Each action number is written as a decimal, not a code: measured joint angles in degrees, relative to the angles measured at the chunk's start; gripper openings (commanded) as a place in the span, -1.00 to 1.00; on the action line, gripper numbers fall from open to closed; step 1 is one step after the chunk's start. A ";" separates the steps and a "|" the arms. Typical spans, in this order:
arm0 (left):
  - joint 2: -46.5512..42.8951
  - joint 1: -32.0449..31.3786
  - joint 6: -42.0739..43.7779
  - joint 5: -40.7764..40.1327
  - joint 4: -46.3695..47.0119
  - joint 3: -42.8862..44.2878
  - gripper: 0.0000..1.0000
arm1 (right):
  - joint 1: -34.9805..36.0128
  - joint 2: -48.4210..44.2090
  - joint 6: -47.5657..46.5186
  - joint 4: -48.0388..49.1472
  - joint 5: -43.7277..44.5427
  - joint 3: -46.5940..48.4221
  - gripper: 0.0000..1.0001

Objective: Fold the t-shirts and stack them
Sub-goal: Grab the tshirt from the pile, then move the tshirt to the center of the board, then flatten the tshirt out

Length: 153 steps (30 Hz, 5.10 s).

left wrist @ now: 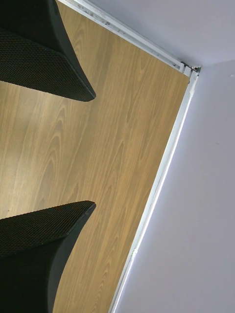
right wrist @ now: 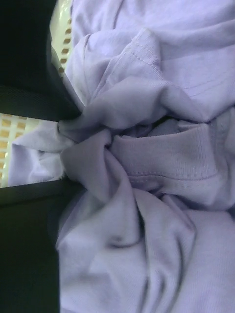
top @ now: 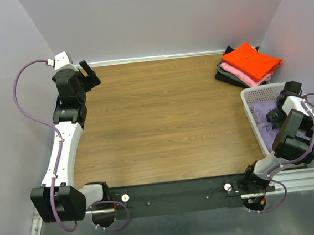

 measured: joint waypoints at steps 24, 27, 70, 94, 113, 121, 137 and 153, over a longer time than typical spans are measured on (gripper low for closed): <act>-0.04 0.00 -1.07 1.05 0.44 -1.27 0.80 | 0.48 -15.69 -1.51 -4.74 -2.54 31.34 -0.97; -0.07 0.00 -1.14 1.49 0.50 -1.36 0.80 | 1.01 -15.74 -1.53 -4.44 -4.09 37.46 -0.97; 3.30 -10.29 1.03 1.14 0.07 -4.92 0.77 | 36.70 -3.15 -1.11 6.19 -17.59 19.12 1.00; 37.57 -19.76 0.22 23.23 -1.92 9.46 0.25 | 47.98 10.34 -3.39 8.13 -23.50 29.05 0.84; 46.23 -20.44 0.63 23.98 -9.09 16.74 -0.25 | 48.15 11.63 -3.17 8.11 -23.85 29.44 0.83; 46.66 -20.50 1.62 24.04 -9.38 17.75 -0.88 | 48.72 14.53 -3.19 8.04 -23.89 32.44 0.81; 46.84 -20.35 2.08 25.55 -9.49 17.75 -1.00 | 55.80 33.68 -10.01 3.56 -21.03 52.46 0.65; 42.56 -16.26 -0.15 27.71 -9.01 17.03 -1.00 | 58.95 45.05 -17.92 -4.37 -8.07 60.92 -0.97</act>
